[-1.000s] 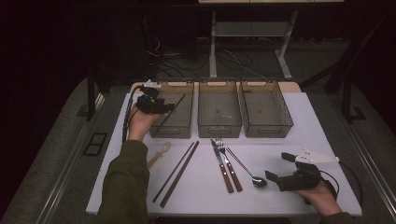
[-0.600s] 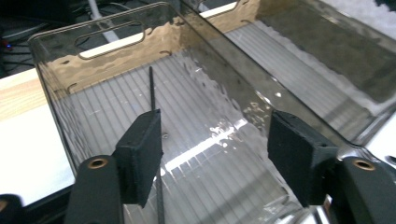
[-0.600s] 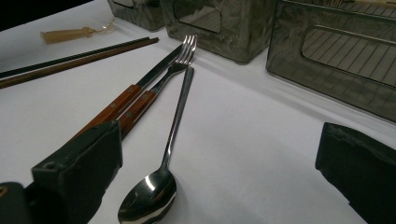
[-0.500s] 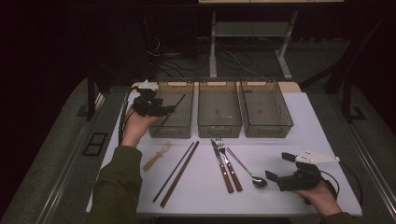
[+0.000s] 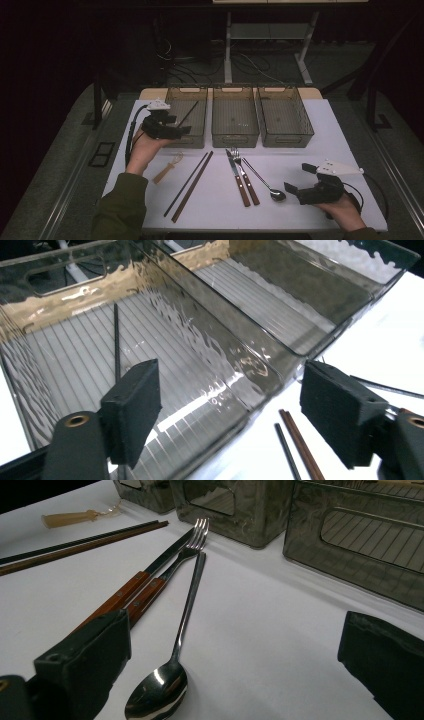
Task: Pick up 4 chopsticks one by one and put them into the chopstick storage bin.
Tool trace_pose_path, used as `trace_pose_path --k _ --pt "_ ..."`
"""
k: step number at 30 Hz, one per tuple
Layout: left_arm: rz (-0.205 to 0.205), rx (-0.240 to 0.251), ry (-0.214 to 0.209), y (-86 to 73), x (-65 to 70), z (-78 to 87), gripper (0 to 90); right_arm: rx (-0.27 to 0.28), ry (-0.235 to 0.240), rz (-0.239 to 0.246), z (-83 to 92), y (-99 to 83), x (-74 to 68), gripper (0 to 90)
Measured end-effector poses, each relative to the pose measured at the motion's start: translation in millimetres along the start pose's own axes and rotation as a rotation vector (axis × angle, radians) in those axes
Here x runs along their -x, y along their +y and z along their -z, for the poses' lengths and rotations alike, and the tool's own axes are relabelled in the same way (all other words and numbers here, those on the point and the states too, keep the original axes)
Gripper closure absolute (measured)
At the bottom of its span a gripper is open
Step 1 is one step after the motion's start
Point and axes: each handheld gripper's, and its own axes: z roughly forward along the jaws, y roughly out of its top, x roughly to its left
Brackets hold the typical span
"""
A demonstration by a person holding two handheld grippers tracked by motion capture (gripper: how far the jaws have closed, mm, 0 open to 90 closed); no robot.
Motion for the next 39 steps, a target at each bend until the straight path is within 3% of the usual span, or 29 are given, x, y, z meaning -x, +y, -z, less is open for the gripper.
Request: trace_pose_path --k 9,20,25,33,39 --pt "0.005 -0.01 -0.021 -26.2 16.7 2.1 16.7 -0.001 -0.002 0.001 -0.1 -0.1 -0.3 0.8" --pt "-0.01 -0.002 -0.043 -53.0 37.0 9.4 16.7 0.003 -0.005 0.0 0.2 -0.1 0.2 0.8" --pt "-0.017 -0.004 -0.032 -64.7 44.3 12.0 16.9 0.001 -0.003 -0.001 0.8 -0.1 -0.6 0.8" --pt "-0.027 0.001 -0.033 -82.5 54.6 22.6 21.2 0.0 -0.007 0.001 1.6 -0.5 -0.8 0.8" --pt "-0.032 -0.009 -0.038 -93.9 60.1 28.0 31.3 -0.001 -0.009 0.0 1.8 -0.4 -1.3 0.8"
